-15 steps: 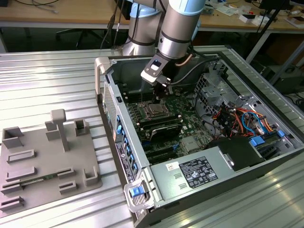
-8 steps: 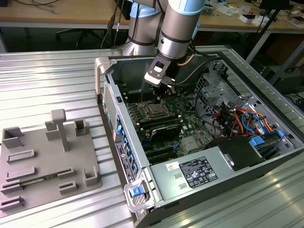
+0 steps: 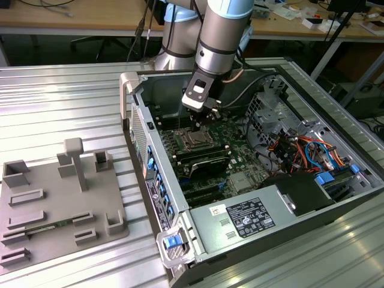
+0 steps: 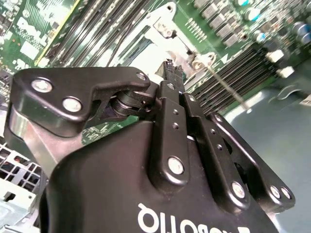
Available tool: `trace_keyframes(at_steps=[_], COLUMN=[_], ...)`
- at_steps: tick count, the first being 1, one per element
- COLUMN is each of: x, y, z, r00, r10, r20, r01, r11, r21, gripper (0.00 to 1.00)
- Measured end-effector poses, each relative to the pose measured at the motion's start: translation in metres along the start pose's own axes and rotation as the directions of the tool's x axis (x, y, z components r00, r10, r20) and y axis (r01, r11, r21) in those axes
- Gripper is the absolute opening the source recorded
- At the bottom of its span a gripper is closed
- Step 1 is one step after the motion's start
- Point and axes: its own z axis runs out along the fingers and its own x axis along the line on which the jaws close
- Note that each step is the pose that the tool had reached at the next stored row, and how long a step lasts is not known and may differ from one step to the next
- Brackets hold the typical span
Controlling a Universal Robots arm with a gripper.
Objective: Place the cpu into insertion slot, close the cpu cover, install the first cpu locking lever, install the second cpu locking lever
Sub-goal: 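Install the first cpu locking lever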
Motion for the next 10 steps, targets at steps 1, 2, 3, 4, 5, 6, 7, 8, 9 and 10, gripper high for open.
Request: trace_keyframes(at_steps=[1,2,3,4,5,6,7,8,9,10], x=[0.0005,0.0008,0.0009,0.0009,0.0009,0.0009,0.0009,0.0009,0.0009,0.0009], y=[-0.0019,-0.0028,-0.0032,-0.0033,-0.0033,-0.0033,-0.0033,-0.0034,-0.0033,-0.0033], z=[0.0000,0.0001,0.0001,0.0001,0.0001,0.0000,0.0001,0.0001,0.0001,0.0001], r00=[1.0000,1.0000,0.9999,0.9998,0.9998,0.9998,0.9997,0.9997,0.9997,0.9997], r10=[-0.006,-0.009,-0.014,-0.020,-0.020,-0.020,-0.023,-0.025,-0.026,-0.026], r20=[0.0002,0.0002,0.0005,0.0007,0.0007,0.0007,0.0008,0.0009,0.0009,0.0009], r01=[0.006,0.009,0.014,0.020,0.020,0.020,0.023,0.025,0.026,0.026], r11=[1.0000,1.0000,0.9999,0.9998,0.9998,0.9998,0.9997,0.9997,0.9997,0.9997], r21=[-0.0003,-0.0006,-0.0008,-0.0011,-0.0011,-0.0011,-0.0013,-0.0014,-0.0014,-0.0014], gripper=[0.11,0.11,0.11,0.11,0.11,0.11,0.11,0.11,0.11,0.11])
